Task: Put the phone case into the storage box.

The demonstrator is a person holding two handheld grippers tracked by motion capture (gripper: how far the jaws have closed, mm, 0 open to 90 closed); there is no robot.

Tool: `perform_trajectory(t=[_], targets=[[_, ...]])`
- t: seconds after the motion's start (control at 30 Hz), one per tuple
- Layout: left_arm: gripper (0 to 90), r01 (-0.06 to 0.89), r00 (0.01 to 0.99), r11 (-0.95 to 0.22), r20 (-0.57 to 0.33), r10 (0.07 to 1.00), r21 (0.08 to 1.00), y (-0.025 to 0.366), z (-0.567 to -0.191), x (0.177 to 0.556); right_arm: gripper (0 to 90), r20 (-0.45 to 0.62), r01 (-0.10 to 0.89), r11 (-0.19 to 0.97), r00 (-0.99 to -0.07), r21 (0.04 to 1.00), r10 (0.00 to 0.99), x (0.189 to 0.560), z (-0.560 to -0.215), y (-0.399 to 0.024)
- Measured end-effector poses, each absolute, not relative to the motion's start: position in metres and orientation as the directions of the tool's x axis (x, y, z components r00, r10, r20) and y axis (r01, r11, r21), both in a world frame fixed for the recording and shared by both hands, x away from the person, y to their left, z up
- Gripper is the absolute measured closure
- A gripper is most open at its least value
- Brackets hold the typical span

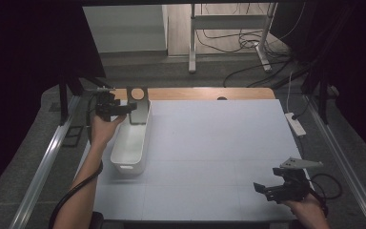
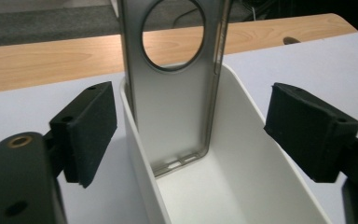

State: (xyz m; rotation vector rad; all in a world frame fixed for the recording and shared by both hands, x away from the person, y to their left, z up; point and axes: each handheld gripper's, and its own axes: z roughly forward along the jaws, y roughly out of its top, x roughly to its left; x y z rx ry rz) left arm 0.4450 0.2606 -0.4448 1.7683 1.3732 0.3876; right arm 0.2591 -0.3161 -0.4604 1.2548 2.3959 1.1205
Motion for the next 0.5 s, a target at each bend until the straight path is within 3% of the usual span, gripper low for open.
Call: perform_trajectory(t=[0.5], targets=[[6.5, 0.636, 0.413, -0.076, -0.256, 0.874, 0.768, 0.2593, -0.4399, 0.4349, 0.0, 0.151, 0.617, 0.346, -0.61, 0.707, 0.778, 0.2593, -0.4605, -0.3162]])
